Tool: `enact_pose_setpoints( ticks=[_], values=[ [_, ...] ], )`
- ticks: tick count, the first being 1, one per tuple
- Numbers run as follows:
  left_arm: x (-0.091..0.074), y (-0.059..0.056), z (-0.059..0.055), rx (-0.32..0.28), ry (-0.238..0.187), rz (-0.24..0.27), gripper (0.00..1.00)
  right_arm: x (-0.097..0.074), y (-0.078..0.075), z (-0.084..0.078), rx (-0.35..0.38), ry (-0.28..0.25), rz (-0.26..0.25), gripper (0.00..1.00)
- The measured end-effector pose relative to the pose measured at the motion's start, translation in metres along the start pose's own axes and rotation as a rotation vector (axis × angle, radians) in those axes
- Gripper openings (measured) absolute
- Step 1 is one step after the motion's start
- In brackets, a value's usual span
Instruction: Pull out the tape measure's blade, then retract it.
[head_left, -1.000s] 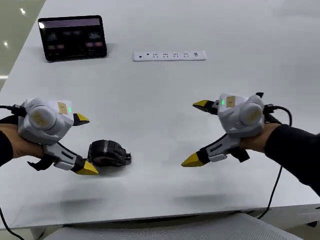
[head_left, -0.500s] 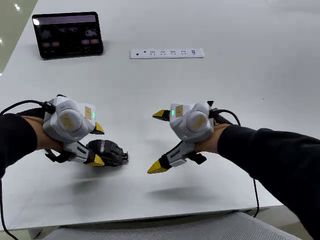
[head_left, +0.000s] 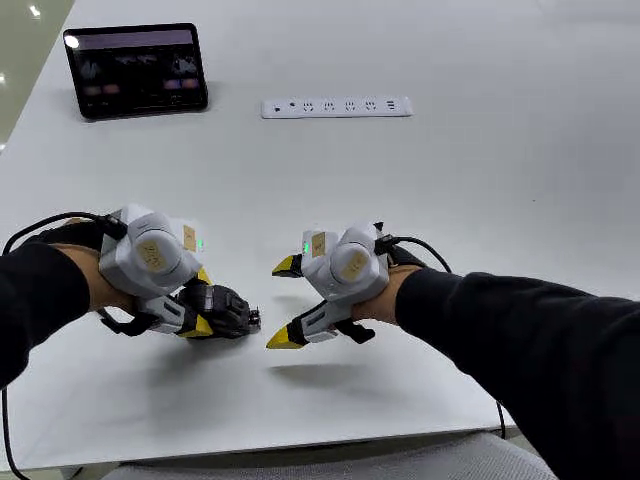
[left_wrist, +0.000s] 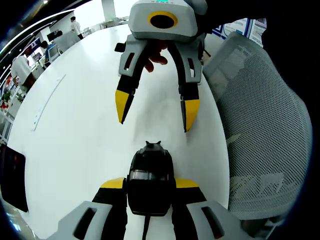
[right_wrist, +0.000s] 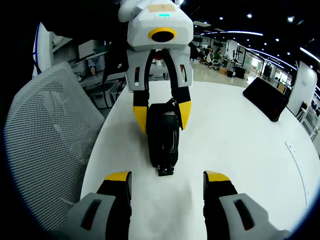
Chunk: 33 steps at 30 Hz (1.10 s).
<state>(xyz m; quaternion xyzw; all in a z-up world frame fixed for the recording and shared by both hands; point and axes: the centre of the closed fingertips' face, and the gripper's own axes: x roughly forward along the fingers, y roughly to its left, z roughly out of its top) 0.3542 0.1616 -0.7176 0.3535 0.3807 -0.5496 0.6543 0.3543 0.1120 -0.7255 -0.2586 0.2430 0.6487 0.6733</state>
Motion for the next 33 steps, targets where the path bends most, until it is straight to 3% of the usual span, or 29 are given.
enact_pose_setpoints(
  ticks=[5,10,13,16,21,26,28,33],
  values=[
    [0.0,0.001,0.001,-0.007,-0.028,-0.002,0.3,0.012,0.004,-0.004,-0.008,0.017,0.027,0.44],
    [0.001,0.0,0.002,0.001,-0.032,-0.013,0.3,0.023,0.002,-0.004,-0.03,0.03,0.025,0.26],
    [0.001,0.001,0.002,-0.004,-0.035,-0.016,0.3,0.027,0.002,-0.005,-0.03,0.04,0.04,0.24],
    [0.002,0.001,0.002,-0.006,-0.038,-0.017,0.3,0.031,0.0,-0.007,-0.039,0.047,0.037,0.16],
    [0.002,0.001,0.002,-0.011,-0.046,-0.014,0.3,0.035,0.002,-0.008,-0.018,0.051,0.048,0.13],
    [0.002,0.001,0.002,-0.011,-0.044,-0.01,0.3,0.037,0.002,-0.008,-0.031,0.058,0.051,0.11],
    [0.001,0.001,0.001,-0.011,-0.045,-0.011,0.3,0.035,0.003,-0.008,-0.081,0.07,0.057,0.09],
    [0.001,0.003,0.001,-0.028,-0.058,-0.007,0.3,0.032,0.0,-0.012,-0.063,0.079,0.049,0.09]
  ],
)
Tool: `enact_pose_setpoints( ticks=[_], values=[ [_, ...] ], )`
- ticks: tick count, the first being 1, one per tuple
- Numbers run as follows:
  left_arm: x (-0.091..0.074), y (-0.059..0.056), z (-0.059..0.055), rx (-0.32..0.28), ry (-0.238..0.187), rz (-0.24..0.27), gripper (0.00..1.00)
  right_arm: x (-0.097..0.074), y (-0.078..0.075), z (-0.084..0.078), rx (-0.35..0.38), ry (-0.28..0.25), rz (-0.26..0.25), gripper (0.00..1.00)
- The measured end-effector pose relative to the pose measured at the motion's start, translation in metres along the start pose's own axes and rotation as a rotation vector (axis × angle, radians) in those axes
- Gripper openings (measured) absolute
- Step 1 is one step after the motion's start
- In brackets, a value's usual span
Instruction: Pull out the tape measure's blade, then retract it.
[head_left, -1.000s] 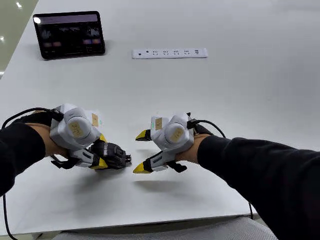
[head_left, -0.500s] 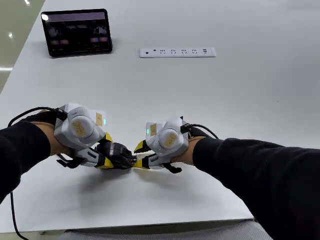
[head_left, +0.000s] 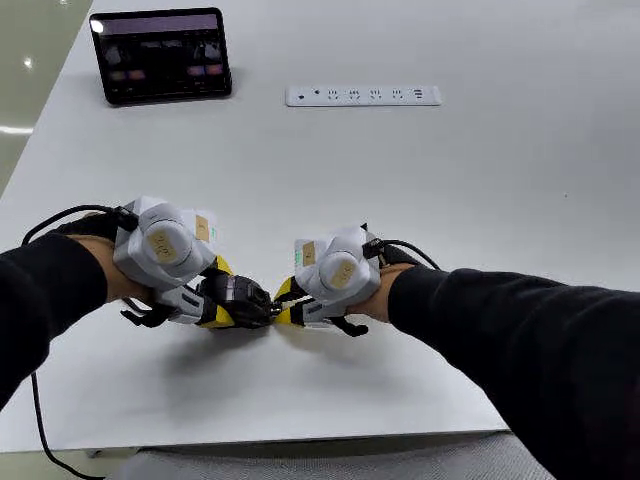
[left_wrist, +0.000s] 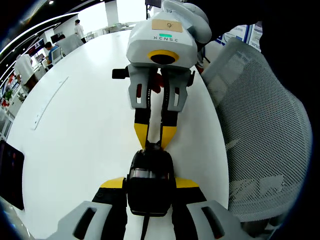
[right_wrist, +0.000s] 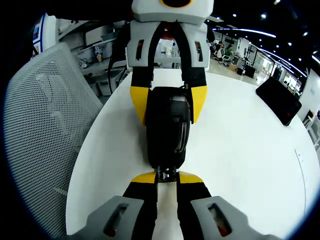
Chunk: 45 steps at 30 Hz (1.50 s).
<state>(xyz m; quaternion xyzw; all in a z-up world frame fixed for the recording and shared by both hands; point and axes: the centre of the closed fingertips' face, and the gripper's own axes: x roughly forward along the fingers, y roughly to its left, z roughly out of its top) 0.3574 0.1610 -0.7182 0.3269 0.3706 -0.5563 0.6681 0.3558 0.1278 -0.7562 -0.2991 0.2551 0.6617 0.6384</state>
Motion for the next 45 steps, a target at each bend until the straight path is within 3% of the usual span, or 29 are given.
enact_pose_setpoints(
  ticks=[4,9,15,19,21,23,31,45],
  values=[
    [0.0,0.0,0.0,0.005,0.001,0.002,0.3,-0.003,0.0,-0.005,0.007,0.006,0.008,0.09],
    [0.001,0.0,0.0,0.006,-0.007,0.002,0.3,-0.002,0.002,-0.005,0.068,0.002,-0.001,0.11],
    [0.001,-0.001,0.001,0.009,-0.007,0.0,0.3,0.0,0.003,-0.004,0.055,0.006,0.015,0.12],
    [0.001,-0.001,0.001,0.008,-0.005,0.002,0.3,0.008,0.001,-0.001,0.05,0.006,0.003,0.24],
    [0.001,0.0,0.0,0.007,-0.004,0.004,0.3,0.011,0.006,0.005,0.011,-0.012,0.023,0.13],
    [0.001,-0.001,0.0,0.006,-0.002,0.004,0.3,0.01,0.003,0.002,0.028,-0.008,-0.001,0.12],
    [0.001,0.0,-0.001,-0.001,-0.002,0.01,0.3,0.008,0.003,0.003,0.036,-0.016,0.003,0.1],
    [0.001,0.001,-0.001,-0.007,-0.009,0.02,0.3,-0.003,0.004,-0.008,0.037,0.017,0.001,0.1]
  ],
)
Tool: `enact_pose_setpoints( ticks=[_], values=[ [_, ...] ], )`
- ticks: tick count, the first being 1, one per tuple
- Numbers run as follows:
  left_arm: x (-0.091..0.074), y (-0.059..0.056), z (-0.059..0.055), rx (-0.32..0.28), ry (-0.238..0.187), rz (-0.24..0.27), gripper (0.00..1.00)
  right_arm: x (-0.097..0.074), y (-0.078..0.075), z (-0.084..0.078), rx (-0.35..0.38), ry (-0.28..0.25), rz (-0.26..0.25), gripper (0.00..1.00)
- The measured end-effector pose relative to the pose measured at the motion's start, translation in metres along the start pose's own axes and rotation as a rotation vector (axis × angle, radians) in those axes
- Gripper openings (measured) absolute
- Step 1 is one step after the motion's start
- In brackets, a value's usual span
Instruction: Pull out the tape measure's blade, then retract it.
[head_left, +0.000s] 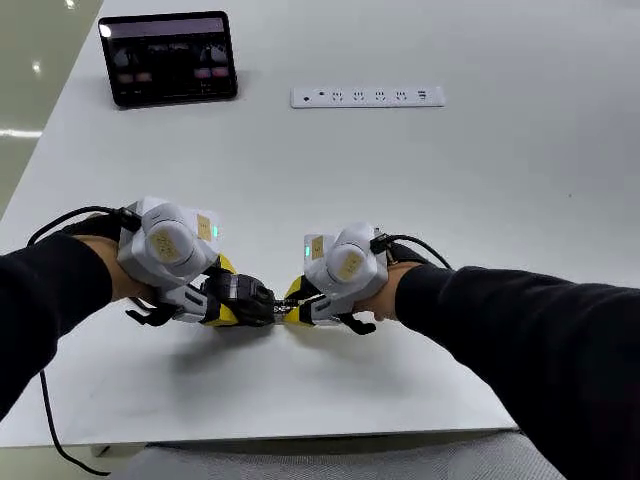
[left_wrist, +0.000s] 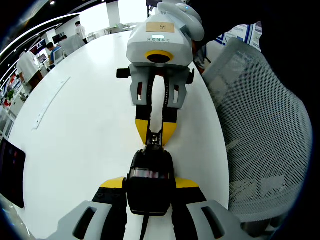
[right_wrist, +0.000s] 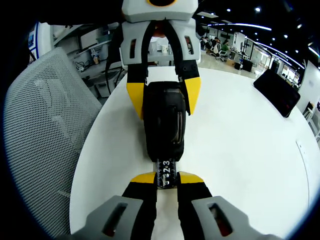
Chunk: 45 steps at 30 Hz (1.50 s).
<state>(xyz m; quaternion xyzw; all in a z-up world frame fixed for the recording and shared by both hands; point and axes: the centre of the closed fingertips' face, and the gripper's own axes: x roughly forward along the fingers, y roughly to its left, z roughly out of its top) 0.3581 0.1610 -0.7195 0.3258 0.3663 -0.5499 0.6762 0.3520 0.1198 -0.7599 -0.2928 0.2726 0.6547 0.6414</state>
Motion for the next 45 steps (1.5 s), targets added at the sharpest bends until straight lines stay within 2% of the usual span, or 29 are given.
enact_pose_setpoints(
  ticks=[8,45],
  values=[
    [-0.001,-0.002,0.002,0.002,-0.014,0.011,0.3,-0.007,0.0,-0.009,0.032,0.01,0.0,0.1],
    [-0.001,-0.001,0.003,-0.007,-0.021,0.026,0.3,-0.027,-0.005,-0.032,0.059,0.05,-0.021,0.1]
  ],
)
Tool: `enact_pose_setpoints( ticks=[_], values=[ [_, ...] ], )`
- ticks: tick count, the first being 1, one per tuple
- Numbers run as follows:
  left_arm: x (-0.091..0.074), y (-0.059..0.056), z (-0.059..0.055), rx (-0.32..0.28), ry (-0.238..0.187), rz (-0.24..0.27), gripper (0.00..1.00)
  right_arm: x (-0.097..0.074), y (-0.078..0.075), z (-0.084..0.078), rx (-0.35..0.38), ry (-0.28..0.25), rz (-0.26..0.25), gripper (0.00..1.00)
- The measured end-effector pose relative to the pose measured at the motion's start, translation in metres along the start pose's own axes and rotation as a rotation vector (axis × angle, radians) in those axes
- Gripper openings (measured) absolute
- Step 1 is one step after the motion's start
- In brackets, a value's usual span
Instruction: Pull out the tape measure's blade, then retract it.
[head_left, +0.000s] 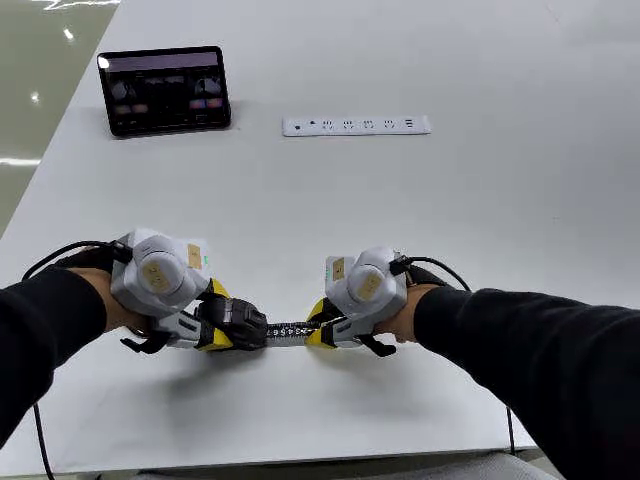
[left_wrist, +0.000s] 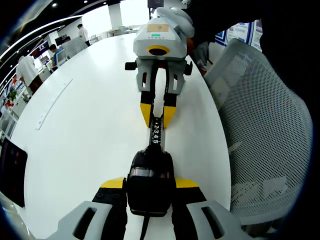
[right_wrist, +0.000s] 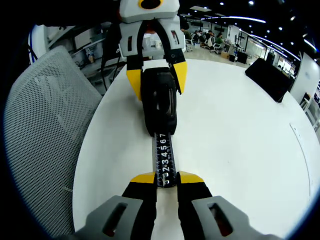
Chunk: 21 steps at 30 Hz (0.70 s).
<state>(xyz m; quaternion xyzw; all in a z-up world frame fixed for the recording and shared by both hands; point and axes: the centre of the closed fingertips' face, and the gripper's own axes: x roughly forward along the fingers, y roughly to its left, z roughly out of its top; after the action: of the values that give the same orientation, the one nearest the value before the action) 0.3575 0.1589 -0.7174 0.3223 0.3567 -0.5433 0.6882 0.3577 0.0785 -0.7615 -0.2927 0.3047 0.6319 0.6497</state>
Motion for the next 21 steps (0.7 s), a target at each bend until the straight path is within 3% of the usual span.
enact_pose_setpoints(
  ticks=[21],
  values=[
    [-0.002,-0.0014,0.0009,-0.004,-0.002,0.005,0.3,-0.0093,-0.0004,-0.0087,0.002,-0.001,-0.008,0.1]
  ],
)
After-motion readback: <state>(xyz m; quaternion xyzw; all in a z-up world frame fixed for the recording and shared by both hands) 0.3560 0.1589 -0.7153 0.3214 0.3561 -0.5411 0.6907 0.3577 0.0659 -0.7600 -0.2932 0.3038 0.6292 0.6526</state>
